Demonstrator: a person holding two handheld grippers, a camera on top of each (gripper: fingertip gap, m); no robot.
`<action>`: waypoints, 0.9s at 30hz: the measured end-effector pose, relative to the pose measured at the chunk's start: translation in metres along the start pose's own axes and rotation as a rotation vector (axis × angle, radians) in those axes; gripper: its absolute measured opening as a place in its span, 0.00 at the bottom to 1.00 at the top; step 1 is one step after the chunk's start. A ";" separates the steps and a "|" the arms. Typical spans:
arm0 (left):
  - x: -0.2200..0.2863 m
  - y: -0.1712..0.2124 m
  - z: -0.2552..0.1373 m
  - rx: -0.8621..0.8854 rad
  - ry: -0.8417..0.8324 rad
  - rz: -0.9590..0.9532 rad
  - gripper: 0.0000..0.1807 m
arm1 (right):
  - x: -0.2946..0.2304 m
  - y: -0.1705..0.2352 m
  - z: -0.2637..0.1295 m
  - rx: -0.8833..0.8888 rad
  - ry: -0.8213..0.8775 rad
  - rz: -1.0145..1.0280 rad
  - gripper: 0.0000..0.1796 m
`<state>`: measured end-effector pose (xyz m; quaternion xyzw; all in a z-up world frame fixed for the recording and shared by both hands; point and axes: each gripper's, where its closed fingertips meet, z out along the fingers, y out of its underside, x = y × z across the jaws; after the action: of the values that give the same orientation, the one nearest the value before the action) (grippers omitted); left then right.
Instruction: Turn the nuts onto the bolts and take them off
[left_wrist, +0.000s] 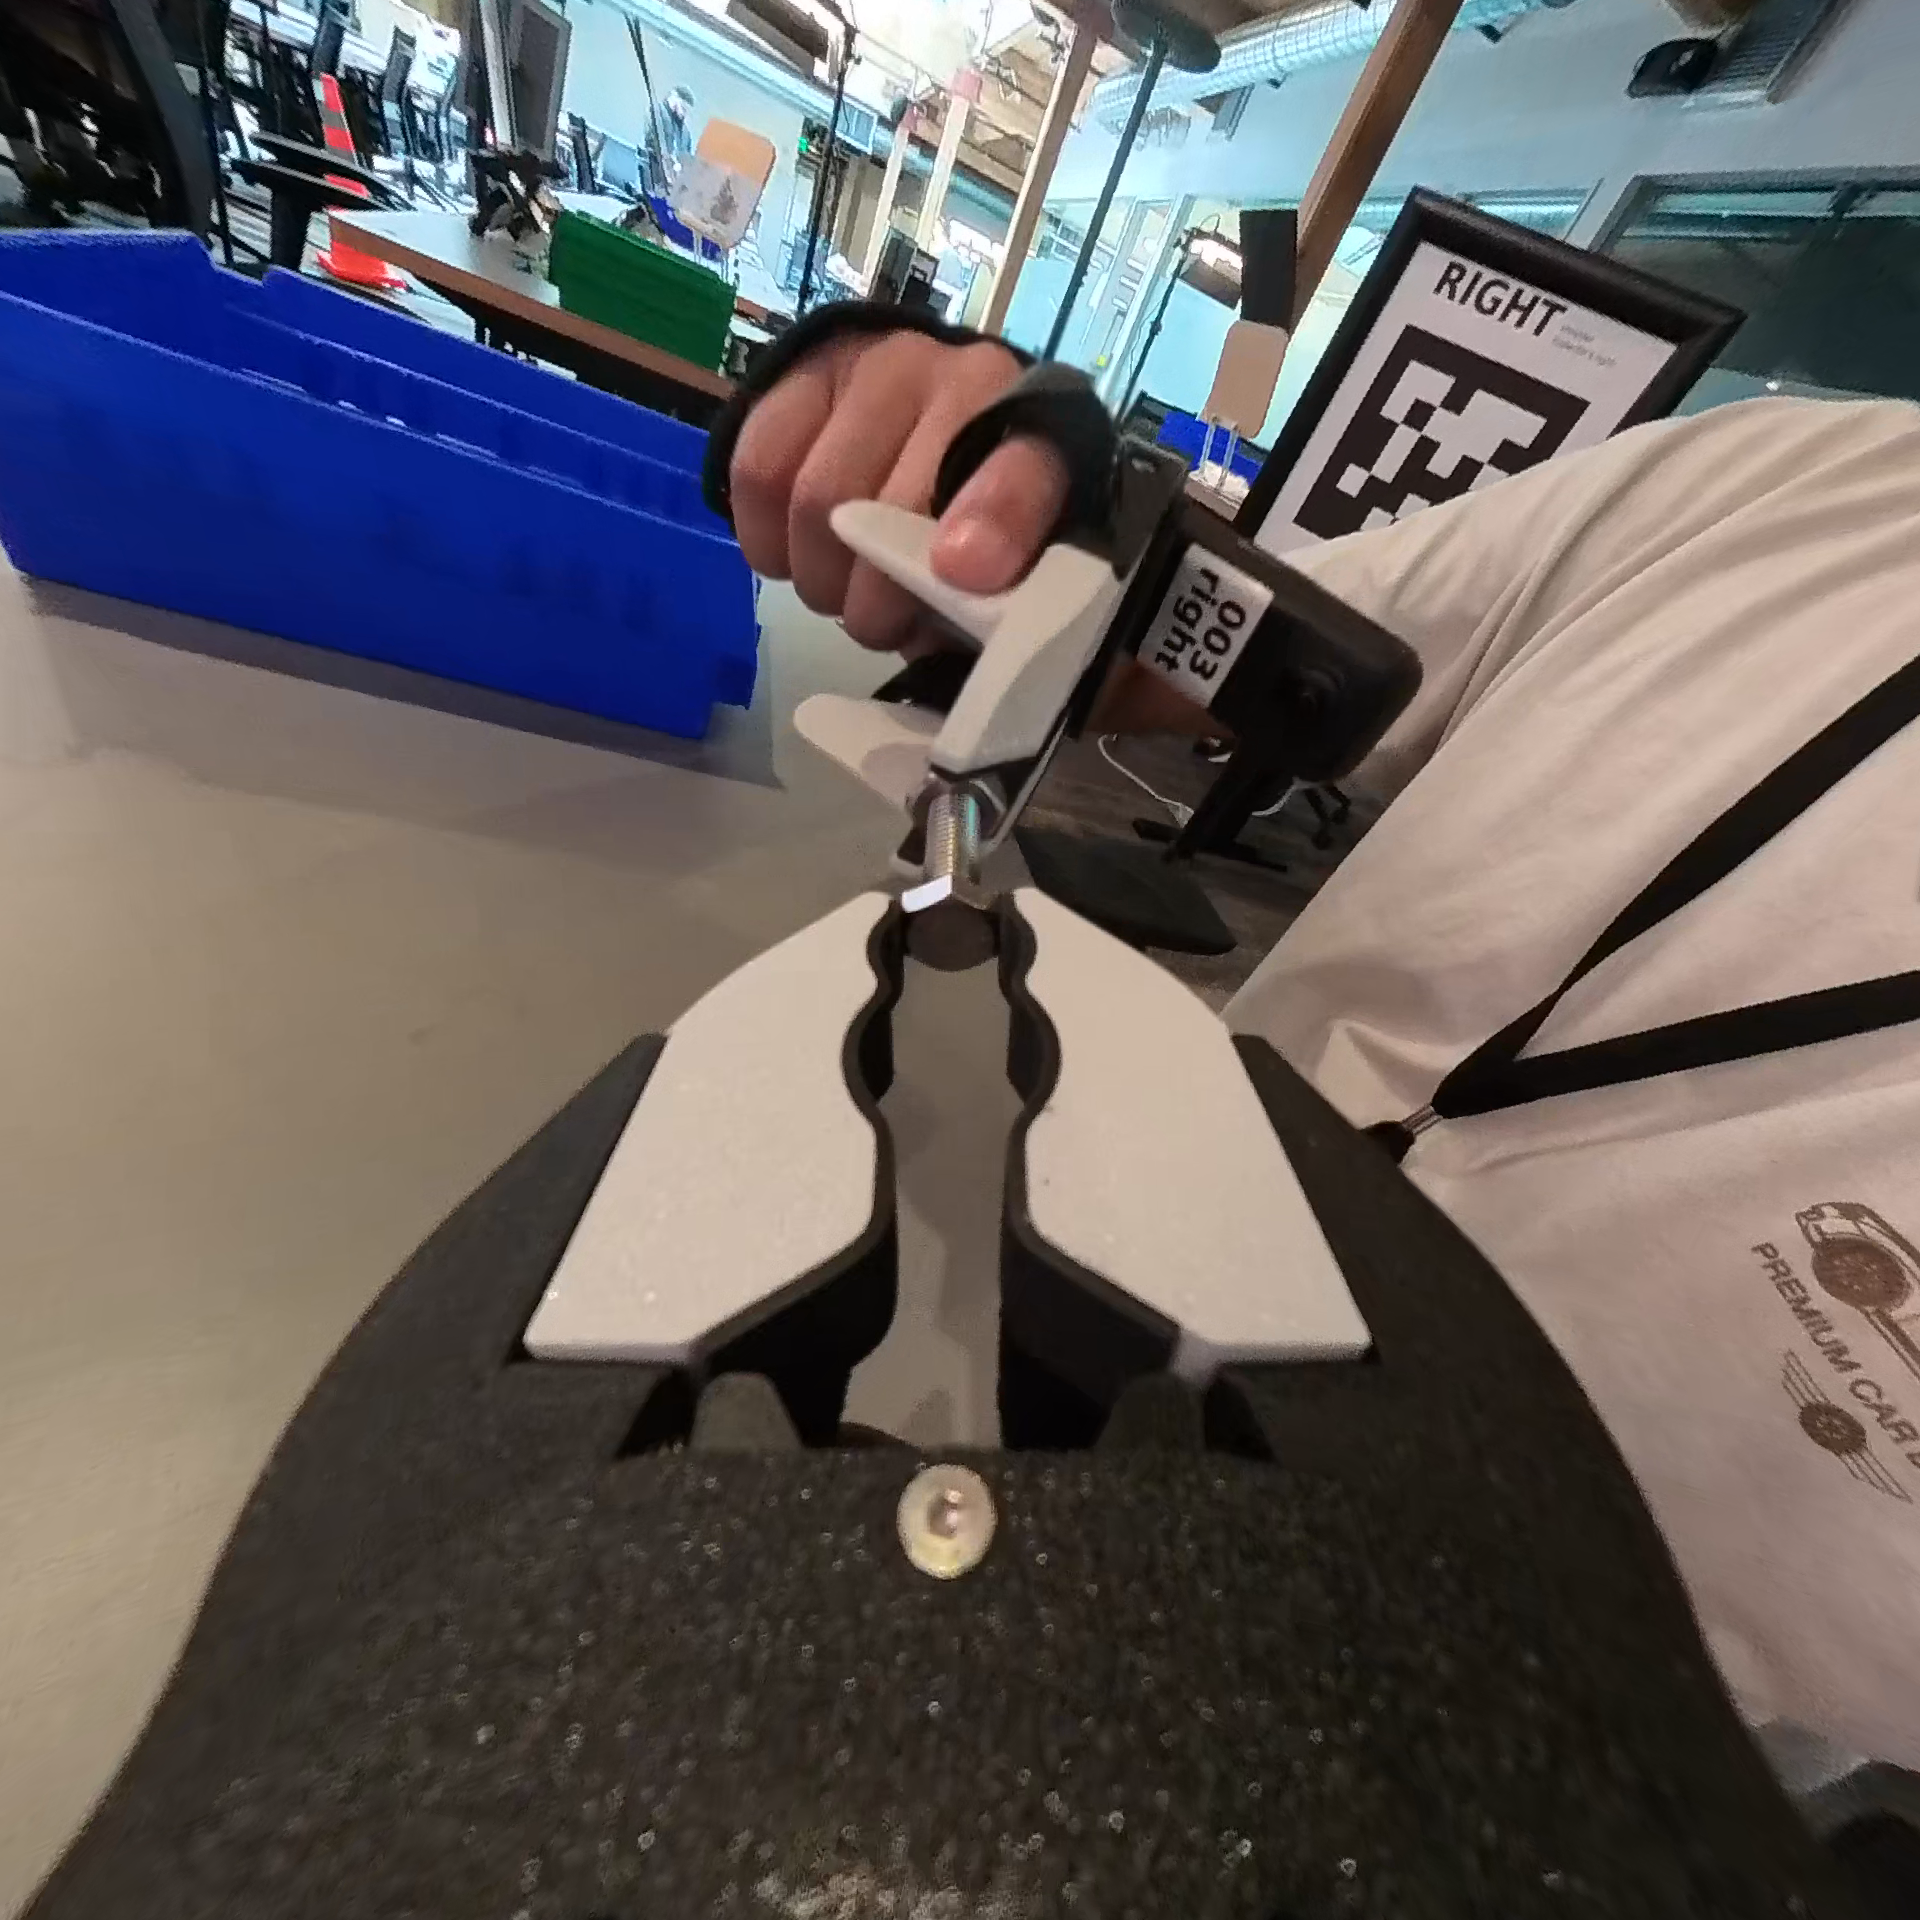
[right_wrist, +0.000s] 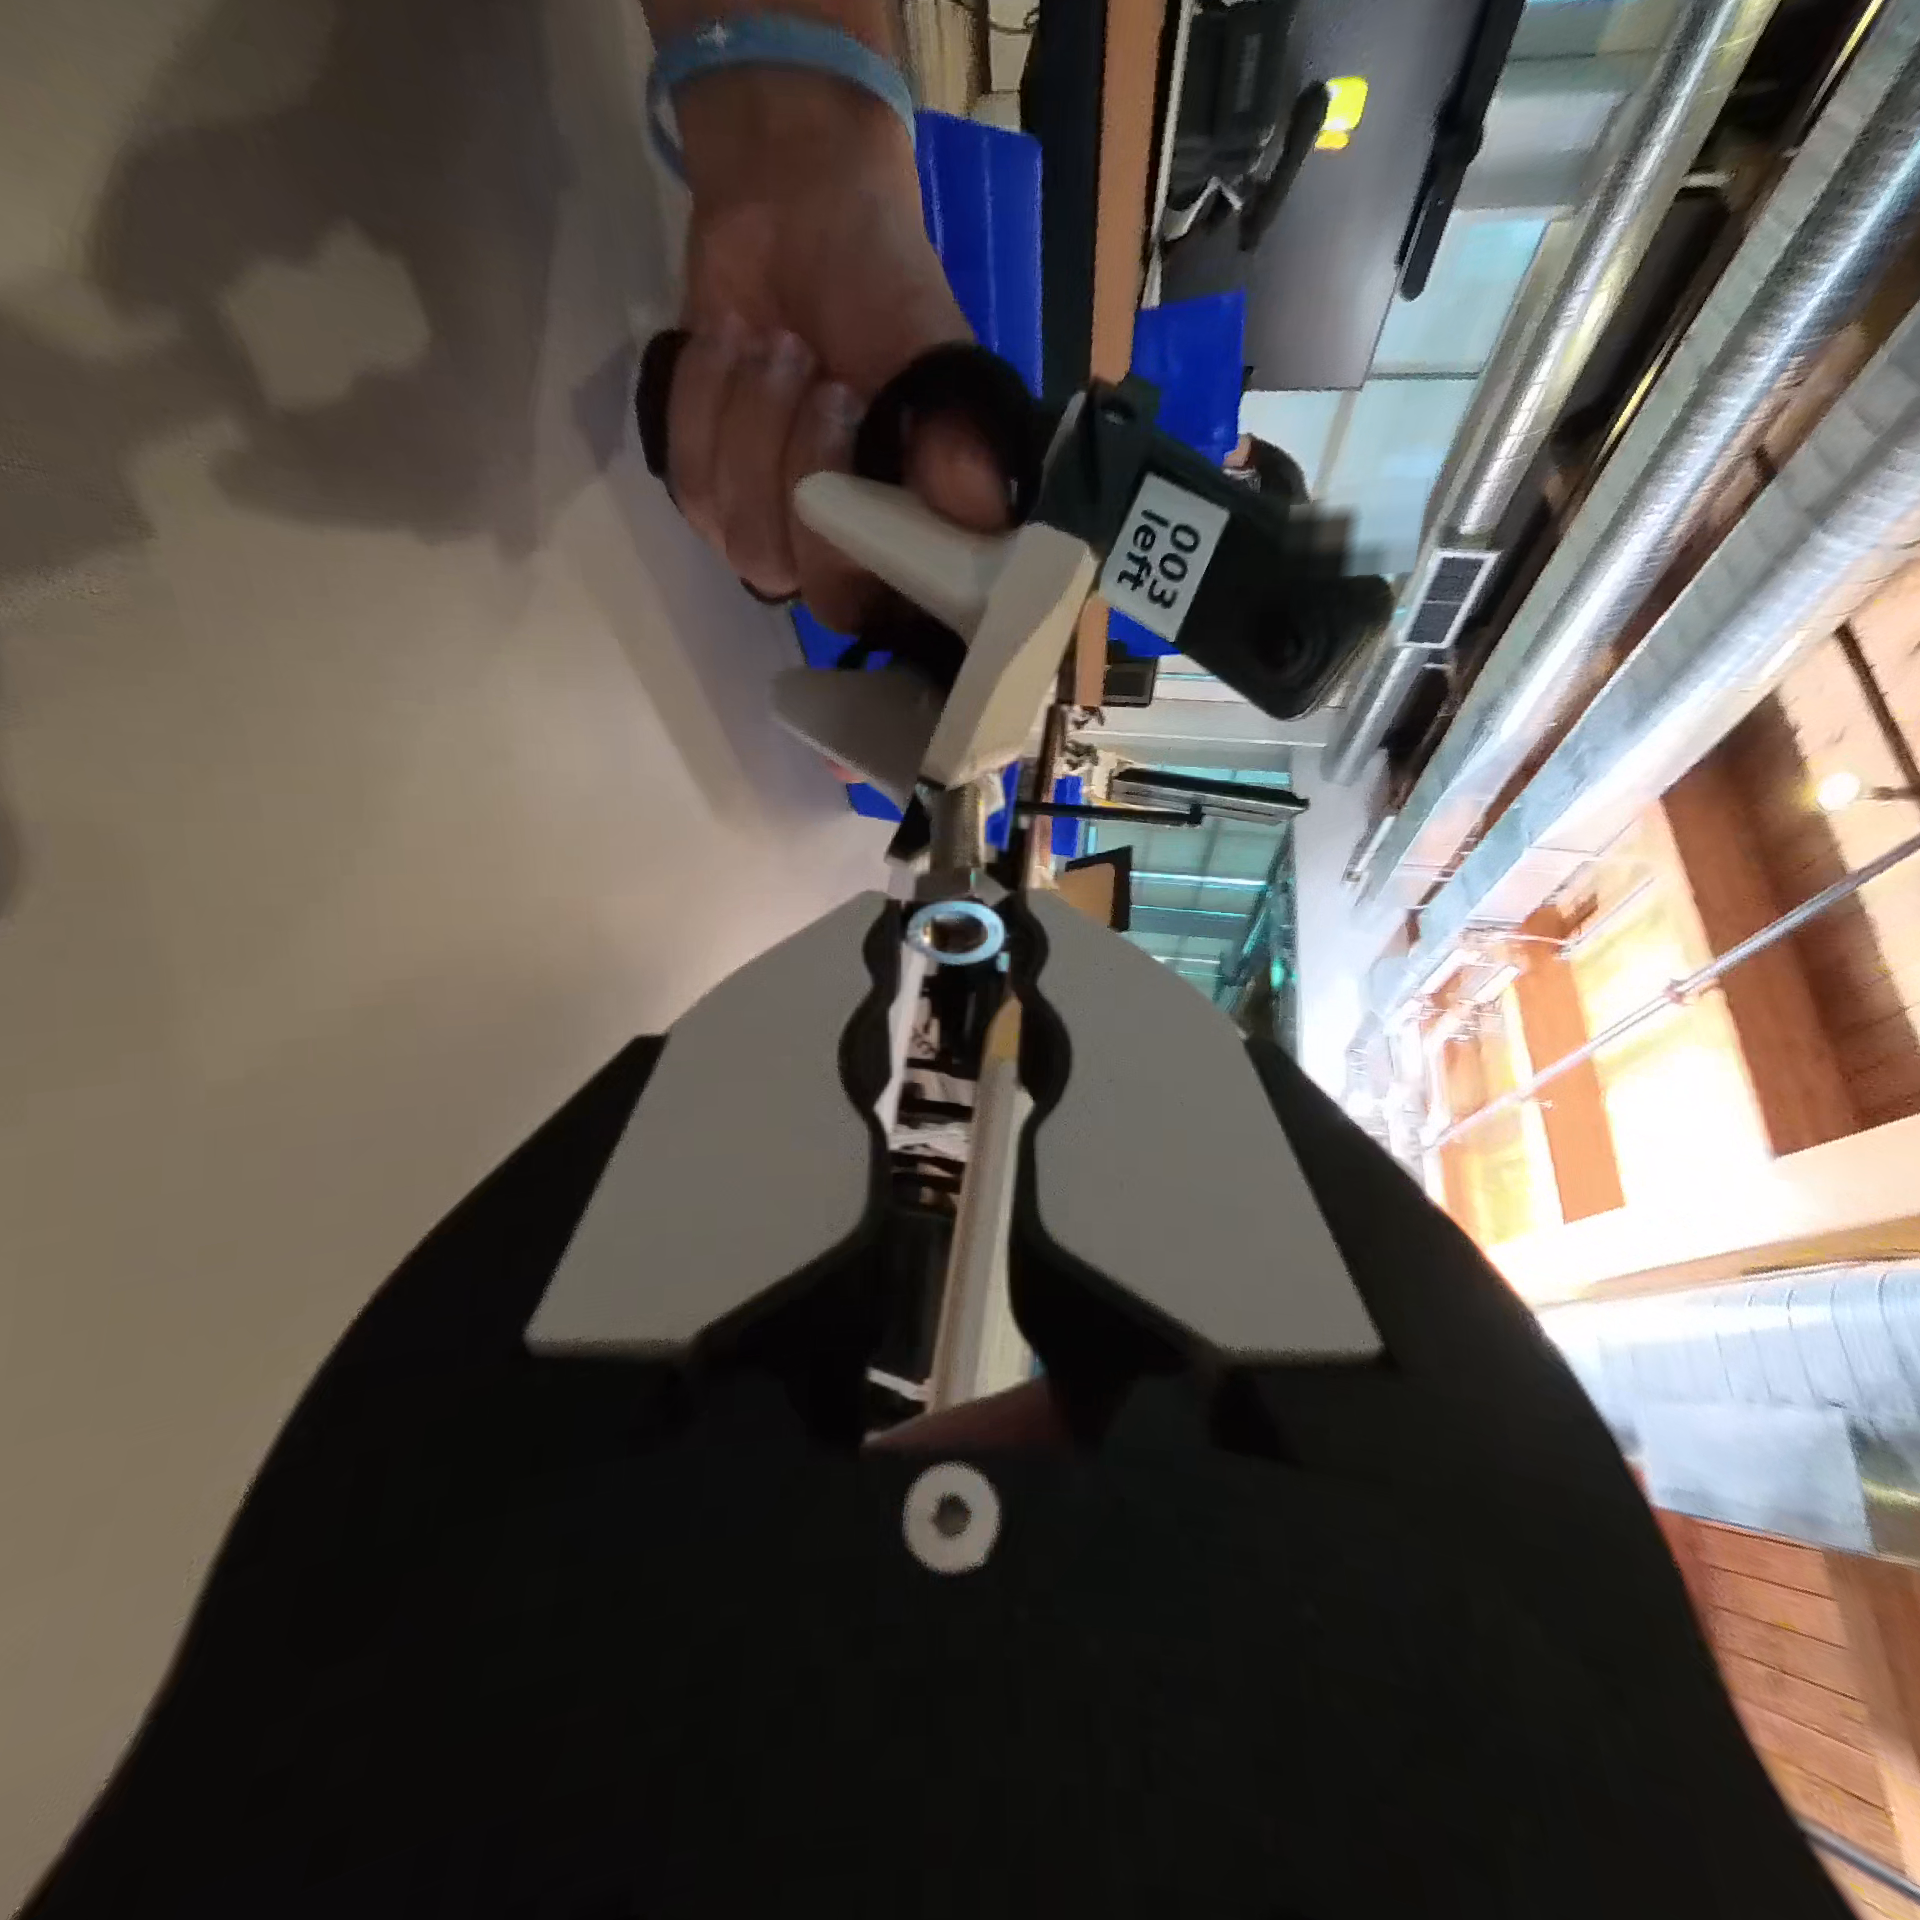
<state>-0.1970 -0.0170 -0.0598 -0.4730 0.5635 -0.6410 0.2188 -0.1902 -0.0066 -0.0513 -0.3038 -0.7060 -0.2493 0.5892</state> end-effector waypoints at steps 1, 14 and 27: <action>0.001 0.000 0.000 -0.001 0.002 0.004 0.09 | 0.000 0.000 0.000 0.003 -0.027 0.055 0.11; -0.015 0.003 0.000 -0.075 -0.228 0.227 0.09 | -0.011 -0.002 -0.001 0.314 -0.752 2.140 0.10; 0.003 -0.010 -0.008 0.052 0.000 0.035 0.09 | -0.005 0.009 -0.011 -0.034 -0.007 0.316 0.21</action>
<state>-0.2022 -0.0127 -0.0493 -0.4574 0.5546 -0.6516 0.2422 -0.1757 -0.0085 -0.0540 -0.4216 -0.6472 -0.1645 0.6134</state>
